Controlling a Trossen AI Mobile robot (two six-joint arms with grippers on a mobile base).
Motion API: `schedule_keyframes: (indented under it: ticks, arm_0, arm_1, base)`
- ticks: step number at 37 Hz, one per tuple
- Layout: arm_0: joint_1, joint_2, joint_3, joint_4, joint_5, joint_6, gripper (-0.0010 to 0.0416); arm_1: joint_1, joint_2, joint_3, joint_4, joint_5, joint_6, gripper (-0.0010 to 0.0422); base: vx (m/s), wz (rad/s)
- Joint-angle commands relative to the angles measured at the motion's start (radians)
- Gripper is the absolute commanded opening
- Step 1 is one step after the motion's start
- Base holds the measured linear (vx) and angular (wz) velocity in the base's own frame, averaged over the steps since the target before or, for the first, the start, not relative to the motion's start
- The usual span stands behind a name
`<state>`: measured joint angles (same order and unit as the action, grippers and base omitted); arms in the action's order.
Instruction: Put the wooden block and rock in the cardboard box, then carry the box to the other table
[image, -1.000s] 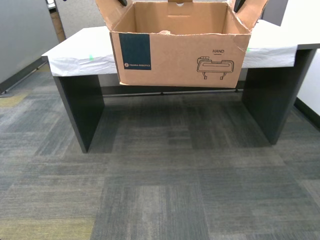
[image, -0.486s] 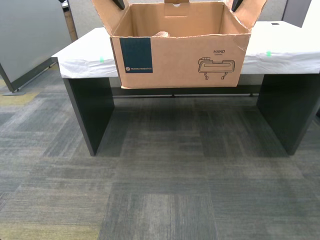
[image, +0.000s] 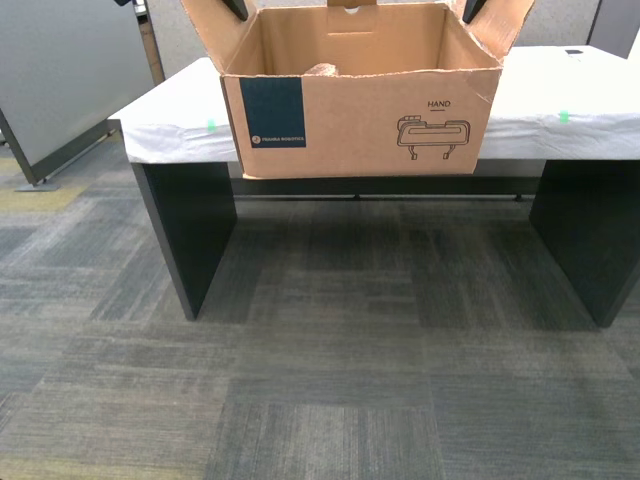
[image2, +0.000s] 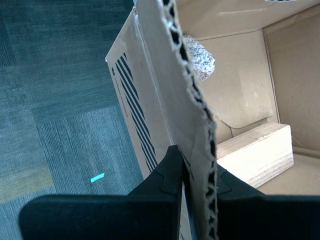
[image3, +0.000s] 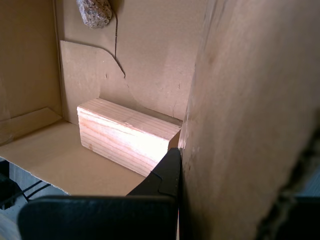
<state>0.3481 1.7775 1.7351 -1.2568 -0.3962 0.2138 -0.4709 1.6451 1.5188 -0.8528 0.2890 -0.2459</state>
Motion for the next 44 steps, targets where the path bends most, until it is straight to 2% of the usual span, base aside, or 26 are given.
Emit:
schedule_keyframes:
  ticks: [1,8,25,33,44]
  arm_0:
    - [0.001,-0.001,0.001,0.004,-0.01,-0.01,-0.0001]
    - [0.001,-0.001,0.001,0.002,-0.01,-0.041,-0.0001]
    - [0.001,-0.001,0.001,0.0,-0.01,-0.043,-0.0001]
    - [0.001,-0.001,0.001,0.005,-0.01,-0.058,-0.0001]
    - [0.001,-0.001,0.001,0.011,-0.01,-0.06,-0.0001]
  arm_1:
    - [-0.002,-0.002,0.002,-0.009,0.019,-0.01,0.0]
    - [-0.003,-0.002,0.002,-0.023,0.019,-0.033,-0.0001]
    - [-0.003,-0.002,0.002,-0.032,0.018,-0.042,-0.0001]
    - [-0.003,-0.002,0.002,-0.03,0.018,-0.042,0.0]
    - [-0.003,-0.002,0.002,-0.025,0.018,-0.025,0.0]
  base:
    - [0.108,-0.117]
    - [0.115,-0.094]
    - [0.142,-0.049]
    - [0.156,-0.032]
    - [0.155,-0.024]
